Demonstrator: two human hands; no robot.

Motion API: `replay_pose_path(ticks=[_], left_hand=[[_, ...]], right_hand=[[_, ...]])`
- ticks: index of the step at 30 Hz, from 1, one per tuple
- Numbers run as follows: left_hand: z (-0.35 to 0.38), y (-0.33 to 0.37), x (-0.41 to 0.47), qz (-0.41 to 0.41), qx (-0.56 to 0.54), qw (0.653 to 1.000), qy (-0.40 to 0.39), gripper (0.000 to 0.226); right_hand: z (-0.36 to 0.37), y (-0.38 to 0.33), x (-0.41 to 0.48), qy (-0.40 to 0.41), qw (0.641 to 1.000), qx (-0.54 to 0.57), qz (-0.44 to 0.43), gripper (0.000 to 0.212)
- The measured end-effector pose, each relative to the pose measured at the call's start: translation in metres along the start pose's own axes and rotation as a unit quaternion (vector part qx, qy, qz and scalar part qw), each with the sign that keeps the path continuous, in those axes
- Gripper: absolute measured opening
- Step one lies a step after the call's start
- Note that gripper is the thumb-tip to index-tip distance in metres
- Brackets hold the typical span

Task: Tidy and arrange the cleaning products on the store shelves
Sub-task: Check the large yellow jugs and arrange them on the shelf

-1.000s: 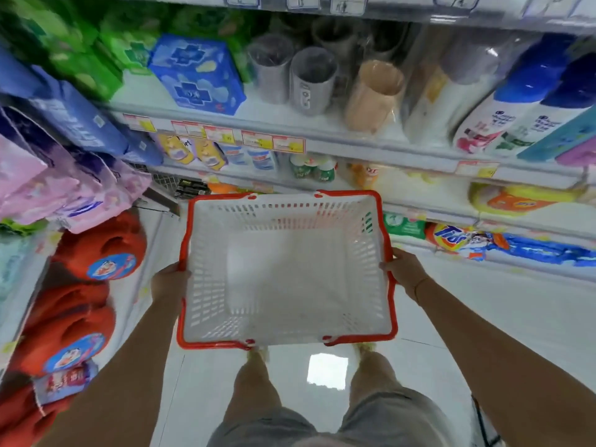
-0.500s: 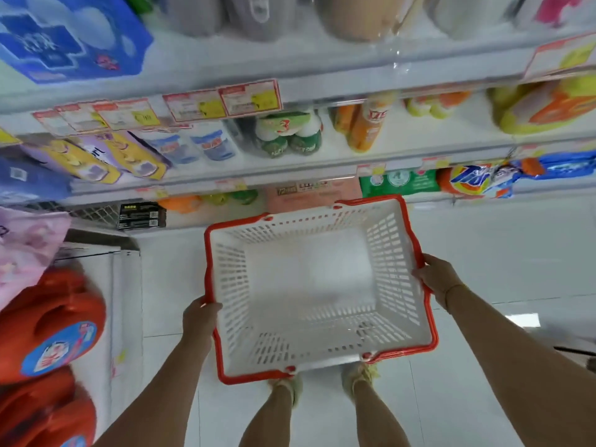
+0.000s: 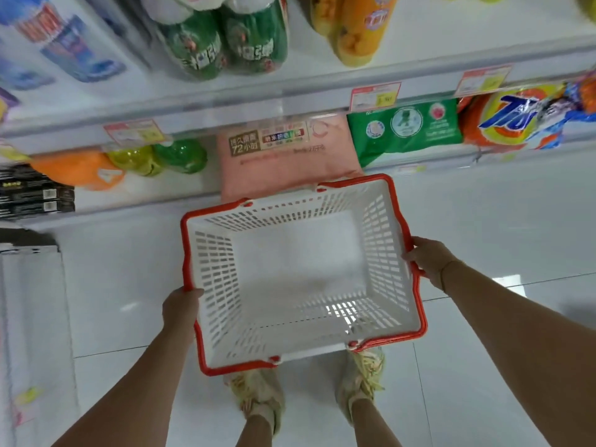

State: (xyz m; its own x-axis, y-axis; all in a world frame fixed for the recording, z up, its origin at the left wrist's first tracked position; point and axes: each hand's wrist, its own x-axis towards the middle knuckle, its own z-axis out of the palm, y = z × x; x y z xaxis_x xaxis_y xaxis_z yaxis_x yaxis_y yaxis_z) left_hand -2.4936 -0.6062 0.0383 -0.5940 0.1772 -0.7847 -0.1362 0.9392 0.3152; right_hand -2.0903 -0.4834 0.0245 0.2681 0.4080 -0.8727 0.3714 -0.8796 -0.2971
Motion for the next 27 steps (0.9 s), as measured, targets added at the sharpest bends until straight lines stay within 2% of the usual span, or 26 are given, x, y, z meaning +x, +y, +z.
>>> replay_pose_path(ticks=[4,8,12,17,21,22,24,27], left_hand=[[0.016,-0.001,0.017,-0.002,0.030,1.000,-0.002,0.036],[0.025,0.003,0.021,0.005,0.047,0.999,-0.019,0.029],[0.018,0.004,0.033,0.029,0.042,0.999,-0.011,0.036],[0.013,0.006,0.041,0.025,0.044,0.999,-0.009,0.040],[0.016,0.016,0.026,0.036,0.119,0.992,0.029,0.052],[0.018,0.024,0.017,0.062,0.155,0.985,0.051,0.057],[0.023,0.048,-0.005,0.196,0.211,0.955,0.067,0.056],[0.041,0.099,-0.052,0.437,0.228,0.870,0.012,0.025]], right_hand=[[0.007,0.004,0.023,0.017,1.000,-0.019,0.002,0.054],[0.016,0.009,0.032,0.025,0.999,-0.032,-0.001,0.050],[0.031,0.015,0.036,-0.001,1.000,-0.004,0.008,0.052],[0.040,0.017,0.038,0.021,1.000,0.021,0.002,0.047],[0.037,0.010,0.032,0.020,1.000,0.001,-0.008,0.047],[0.035,0.004,0.028,0.023,1.000,-0.006,-0.016,0.048],[0.027,-0.014,0.022,0.037,0.998,-0.026,-0.046,0.048],[0.008,-0.056,0.003,0.049,0.993,0.014,-0.106,0.032]])
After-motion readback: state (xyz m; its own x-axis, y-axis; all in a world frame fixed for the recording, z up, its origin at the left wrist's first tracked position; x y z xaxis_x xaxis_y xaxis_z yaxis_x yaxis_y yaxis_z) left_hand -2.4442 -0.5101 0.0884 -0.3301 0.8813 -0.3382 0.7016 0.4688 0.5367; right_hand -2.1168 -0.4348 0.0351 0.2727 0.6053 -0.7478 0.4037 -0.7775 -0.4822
